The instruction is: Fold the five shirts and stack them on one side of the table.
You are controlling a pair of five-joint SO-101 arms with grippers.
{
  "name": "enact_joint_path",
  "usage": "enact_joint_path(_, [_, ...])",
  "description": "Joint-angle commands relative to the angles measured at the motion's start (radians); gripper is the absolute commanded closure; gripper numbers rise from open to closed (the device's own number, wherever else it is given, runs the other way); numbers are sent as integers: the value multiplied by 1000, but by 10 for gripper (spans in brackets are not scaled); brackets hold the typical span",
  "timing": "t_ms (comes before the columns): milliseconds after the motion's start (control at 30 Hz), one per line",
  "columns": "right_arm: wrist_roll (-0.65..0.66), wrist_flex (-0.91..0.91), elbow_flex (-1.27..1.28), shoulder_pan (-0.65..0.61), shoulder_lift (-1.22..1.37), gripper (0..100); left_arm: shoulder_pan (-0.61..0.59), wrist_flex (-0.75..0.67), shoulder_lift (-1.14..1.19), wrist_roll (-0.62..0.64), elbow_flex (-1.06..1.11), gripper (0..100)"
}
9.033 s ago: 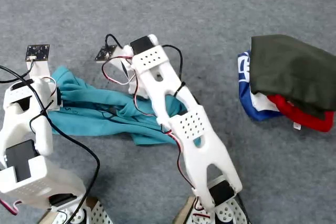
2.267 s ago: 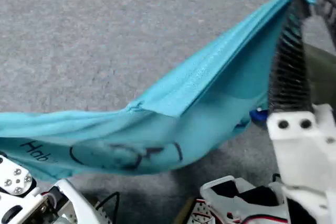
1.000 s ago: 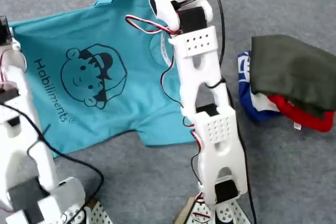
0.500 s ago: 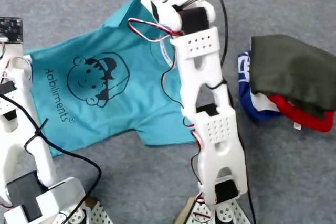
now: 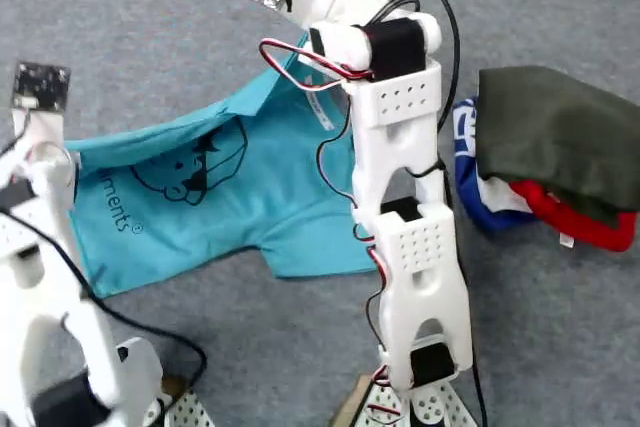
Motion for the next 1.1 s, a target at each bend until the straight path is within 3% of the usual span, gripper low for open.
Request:
enact_joint_path(0, [9, 18, -30, 25, -104, 997, 6, 0, -177, -23, 124, 981])
enact_joint_path(167, [-28, 18, 68, 21, -188, 997, -3, -9, -294, -20, 236, 981])
enact_joint_path(633, [-81, 5, 785, -13, -524, 997, -8, -2, -334, -18, 370, 981])
enact_joint_path(1067, [-91, -164, 1411, -65, -860, 997, -15, 34, -335, -18, 394, 981])
